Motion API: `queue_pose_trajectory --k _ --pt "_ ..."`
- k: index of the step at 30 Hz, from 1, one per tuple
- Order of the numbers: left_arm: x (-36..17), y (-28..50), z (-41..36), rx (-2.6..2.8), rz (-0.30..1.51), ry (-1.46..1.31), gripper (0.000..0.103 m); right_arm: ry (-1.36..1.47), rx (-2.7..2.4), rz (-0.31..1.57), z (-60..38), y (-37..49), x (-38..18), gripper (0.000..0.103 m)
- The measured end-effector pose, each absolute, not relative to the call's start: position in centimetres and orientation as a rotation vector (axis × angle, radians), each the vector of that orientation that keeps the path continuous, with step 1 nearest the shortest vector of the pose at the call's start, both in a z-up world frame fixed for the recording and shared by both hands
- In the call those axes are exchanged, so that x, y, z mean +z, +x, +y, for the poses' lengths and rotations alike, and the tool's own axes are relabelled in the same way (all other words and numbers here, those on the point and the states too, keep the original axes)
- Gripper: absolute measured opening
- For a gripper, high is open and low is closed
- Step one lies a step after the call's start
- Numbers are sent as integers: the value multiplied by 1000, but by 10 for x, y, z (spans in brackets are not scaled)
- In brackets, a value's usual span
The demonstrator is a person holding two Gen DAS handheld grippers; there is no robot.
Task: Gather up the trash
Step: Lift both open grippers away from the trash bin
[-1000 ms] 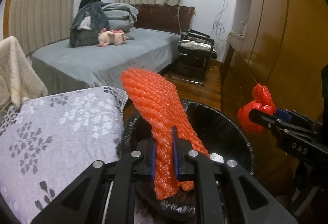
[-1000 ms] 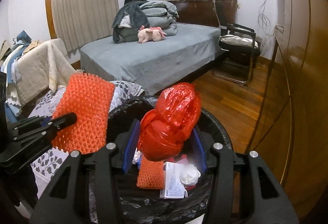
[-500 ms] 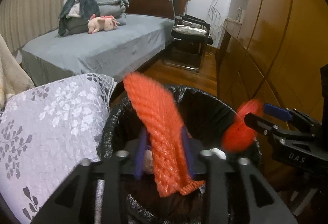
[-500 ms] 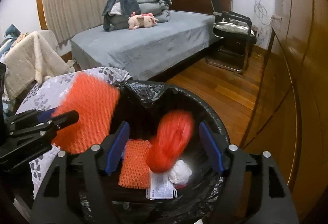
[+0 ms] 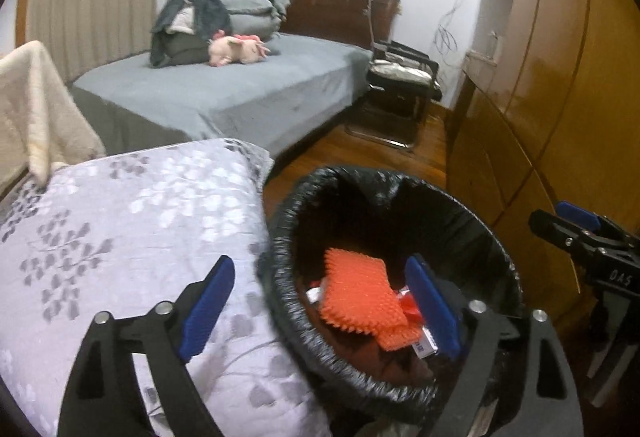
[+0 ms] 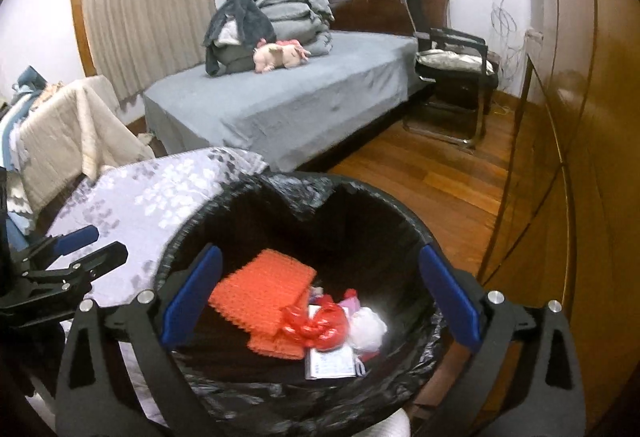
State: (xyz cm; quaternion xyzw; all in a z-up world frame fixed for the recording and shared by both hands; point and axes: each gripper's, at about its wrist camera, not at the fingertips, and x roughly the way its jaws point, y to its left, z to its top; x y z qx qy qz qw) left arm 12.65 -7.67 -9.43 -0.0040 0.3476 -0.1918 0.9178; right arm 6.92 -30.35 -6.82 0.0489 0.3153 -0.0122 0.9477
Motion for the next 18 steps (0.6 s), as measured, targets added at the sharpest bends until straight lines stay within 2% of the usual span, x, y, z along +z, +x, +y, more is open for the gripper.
queue_pose_trajectory --k 6,18 --pt "-71 105 -51 -335 666 -7 97 77 20 601 -277 56 -41 98" --pt "-41 70 -26 -282 631 -29 97 72 82 574 -244 31 -9 98"
